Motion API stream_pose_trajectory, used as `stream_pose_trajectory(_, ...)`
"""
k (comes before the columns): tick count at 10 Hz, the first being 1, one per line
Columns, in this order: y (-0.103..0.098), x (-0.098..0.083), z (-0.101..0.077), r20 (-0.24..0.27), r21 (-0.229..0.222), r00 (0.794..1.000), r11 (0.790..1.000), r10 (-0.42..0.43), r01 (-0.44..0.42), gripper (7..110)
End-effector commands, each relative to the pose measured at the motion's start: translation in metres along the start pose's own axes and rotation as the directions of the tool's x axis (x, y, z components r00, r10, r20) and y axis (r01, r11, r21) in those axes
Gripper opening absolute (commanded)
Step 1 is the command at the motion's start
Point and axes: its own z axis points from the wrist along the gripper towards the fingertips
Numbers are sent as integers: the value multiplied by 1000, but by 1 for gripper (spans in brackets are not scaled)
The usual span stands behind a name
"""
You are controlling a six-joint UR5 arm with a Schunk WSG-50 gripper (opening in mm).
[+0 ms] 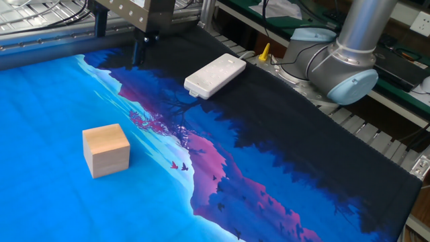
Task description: Use the gripper to push the small block from left to right
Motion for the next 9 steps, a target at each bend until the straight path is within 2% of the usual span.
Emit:
stream_pose_trajectory(1,-2,-21,22,47,-48,998,998,-44,46,7)
stream_pose_trajectory(3,-16,-35,45,105,-33,992,996,-76,80,7)
stream_pose_trajectory(4,-27,-42,51,122,4,989,996,-89,89,7)
stream_pose_trajectory(6,-39,-50,60,127,47,986,994,-104,98,7)
stream_pose_trajectory(9,-38,-45,64,101,40,990,994,-101,97,7)
